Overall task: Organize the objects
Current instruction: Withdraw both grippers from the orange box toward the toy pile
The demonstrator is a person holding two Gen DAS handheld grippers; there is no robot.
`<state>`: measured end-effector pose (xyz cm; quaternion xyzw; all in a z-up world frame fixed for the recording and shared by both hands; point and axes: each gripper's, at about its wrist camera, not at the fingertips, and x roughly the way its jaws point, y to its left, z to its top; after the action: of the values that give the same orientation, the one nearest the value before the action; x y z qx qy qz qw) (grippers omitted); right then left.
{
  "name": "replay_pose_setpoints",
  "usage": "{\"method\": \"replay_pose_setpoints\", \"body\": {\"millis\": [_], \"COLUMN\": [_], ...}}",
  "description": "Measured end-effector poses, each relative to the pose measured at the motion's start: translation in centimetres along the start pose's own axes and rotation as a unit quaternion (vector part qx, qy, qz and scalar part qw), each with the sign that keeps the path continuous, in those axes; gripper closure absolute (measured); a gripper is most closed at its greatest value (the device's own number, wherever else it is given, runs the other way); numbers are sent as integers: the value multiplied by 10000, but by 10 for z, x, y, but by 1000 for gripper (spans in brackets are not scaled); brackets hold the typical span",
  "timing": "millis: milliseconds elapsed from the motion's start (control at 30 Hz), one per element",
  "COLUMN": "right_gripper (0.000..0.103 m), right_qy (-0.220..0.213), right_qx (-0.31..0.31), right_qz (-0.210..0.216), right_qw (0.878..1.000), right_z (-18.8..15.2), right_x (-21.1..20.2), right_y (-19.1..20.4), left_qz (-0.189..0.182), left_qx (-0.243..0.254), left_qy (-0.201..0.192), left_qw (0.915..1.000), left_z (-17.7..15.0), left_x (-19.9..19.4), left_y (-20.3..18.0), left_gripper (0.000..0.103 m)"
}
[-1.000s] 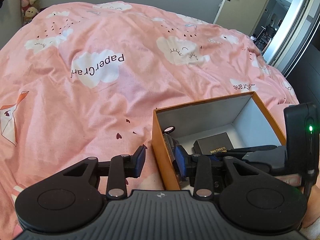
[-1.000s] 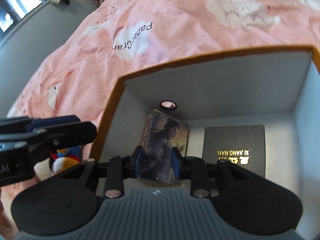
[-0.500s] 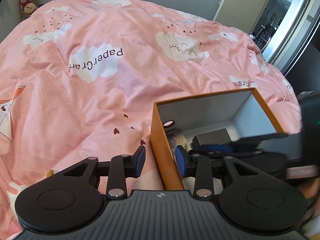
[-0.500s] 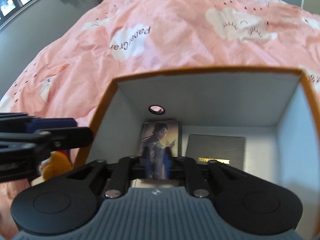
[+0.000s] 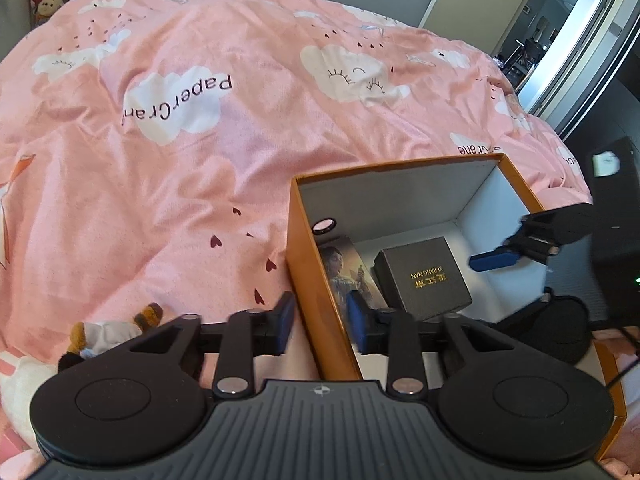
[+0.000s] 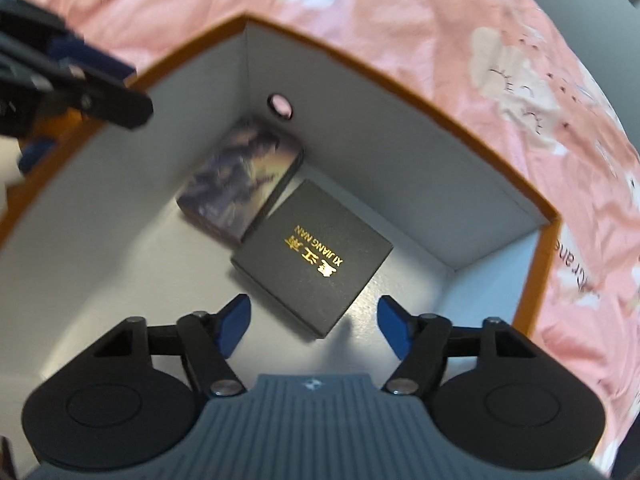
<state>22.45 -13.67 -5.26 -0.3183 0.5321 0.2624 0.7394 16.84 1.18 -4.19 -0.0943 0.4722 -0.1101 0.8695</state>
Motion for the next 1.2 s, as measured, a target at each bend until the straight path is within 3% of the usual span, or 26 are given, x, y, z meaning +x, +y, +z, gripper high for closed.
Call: {"method": "replay_pose_setpoints", "body": {"millis": [200, 333, 467, 567, 633, 667, 700, 800, 967, 1200], "right_gripper": [56, 55, 54, 52, 37, 18, 11, 11, 11, 12], "right_qy": [-77, -140, -46, -66, -66, -38, -6, 164, 64, -59], "right_qx": [-297, -637, -235, -72, -46, 50, 207, 954, 1943, 2383], "right_qz": [75, -65, 175, 210, 136, 194, 307, 644, 477, 428], "right_qw": [9995, 9979, 9996, 9997, 9999, 9998, 9993, 9932, 9798, 9702], "right_z": [10, 17, 23, 21, 19, 18, 17, 10, 8, 7], "right_x": [8, 12, 16, 16, 11, 9, 7, 8, 19, 21], "right_y": [1, 1, -12, -15, -10, -9, -8, -7, -8, -11], "left_qz": [-128, -168, -198, -189, -180, -178, -195, -192, -179, -156], "left_qx": [24, 0, -33, -67, -87, -110, -141, -174, -196, -198], "left_qy": [-24, -58, -89, -106, -125, -128, -124, -133, -156, -202], "left_qw": [9999, 9998, 9998, 9997, 9997, 9997, 9996, 9996, 9995, 9995], "left_z": [-1, 0, 1, 0, 0, 0, 0, 0, -2, -3], "left_x": [0, -1, -2, -3, -4, -4, -4, -4, -7, -13], "left_y": [0, 0, 1, 2, 3, 4, 5, 6, 6, 8], "left_gripper": [82, 83, 83, 83, 83, 82, 82, 82, 80, 78]}}
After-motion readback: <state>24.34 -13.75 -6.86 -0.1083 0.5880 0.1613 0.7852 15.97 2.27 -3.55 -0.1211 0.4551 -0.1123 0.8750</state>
